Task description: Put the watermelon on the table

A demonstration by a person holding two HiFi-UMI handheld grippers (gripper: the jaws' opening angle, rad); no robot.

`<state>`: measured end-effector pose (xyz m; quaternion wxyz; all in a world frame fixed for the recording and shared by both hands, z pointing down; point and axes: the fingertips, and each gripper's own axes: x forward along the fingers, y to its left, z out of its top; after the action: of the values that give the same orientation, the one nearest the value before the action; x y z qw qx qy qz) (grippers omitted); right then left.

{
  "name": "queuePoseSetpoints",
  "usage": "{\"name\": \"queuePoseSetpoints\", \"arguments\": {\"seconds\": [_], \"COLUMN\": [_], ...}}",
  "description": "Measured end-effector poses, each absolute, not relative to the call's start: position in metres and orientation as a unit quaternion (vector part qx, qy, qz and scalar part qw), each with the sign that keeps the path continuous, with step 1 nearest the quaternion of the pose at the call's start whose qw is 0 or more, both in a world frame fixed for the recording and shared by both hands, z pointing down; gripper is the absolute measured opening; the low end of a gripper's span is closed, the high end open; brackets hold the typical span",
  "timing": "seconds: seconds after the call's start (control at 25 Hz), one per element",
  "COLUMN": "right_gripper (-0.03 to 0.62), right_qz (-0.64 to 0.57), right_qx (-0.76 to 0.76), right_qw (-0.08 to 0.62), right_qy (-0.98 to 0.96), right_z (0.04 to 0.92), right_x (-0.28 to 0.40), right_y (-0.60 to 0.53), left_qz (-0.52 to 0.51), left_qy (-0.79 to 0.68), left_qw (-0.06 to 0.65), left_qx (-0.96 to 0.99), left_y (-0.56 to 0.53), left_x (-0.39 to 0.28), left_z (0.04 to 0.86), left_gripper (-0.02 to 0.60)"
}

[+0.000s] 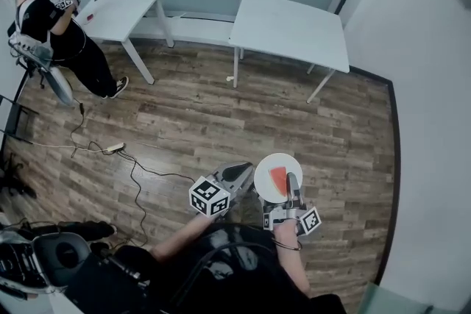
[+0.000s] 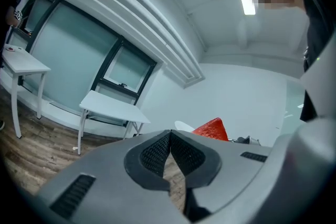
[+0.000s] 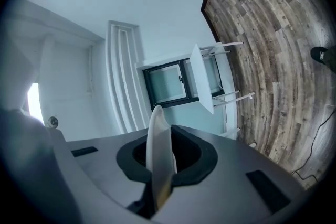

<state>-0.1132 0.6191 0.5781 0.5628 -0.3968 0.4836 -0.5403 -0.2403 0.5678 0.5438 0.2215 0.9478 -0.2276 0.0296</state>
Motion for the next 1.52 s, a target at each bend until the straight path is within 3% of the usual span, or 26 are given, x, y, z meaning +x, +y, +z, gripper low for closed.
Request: {"name": "queuePoseSetpoints", "arguments": {"seconds": [0.48, 1.04, 1.52], "right_gripper": [0.023, 0.023, 0.023], "right_qz": [-0.543, -0.561, -0.526], "right_qx": [-0.379, -0.398, -0.427], "right_qw": [0.554, 0.559, 0.544], "right_qy": [0.504, 0.463, 0.495], "right_z": [0.562, 0.597, 0.587], "right_x": [-0.010, 0.052, 0.082], "right_y": [0.499, 0.432, 0.263], "left_qz": [0.023, 0.053, 0.039], "left_qy": [-0.242, -0.237, -0.227], "left_qw": [0.210, 0.238, 0.239], "left_qx": [0.947, 0.940, 0.943], "left_y": [0.458, 0.375, 0.211], "left_x": [-0.129, -0.070, -0.049], "left_z": [0.525, 0.556, 0.551], "left_gripper": [0.005, 0.005, 0.005]}}
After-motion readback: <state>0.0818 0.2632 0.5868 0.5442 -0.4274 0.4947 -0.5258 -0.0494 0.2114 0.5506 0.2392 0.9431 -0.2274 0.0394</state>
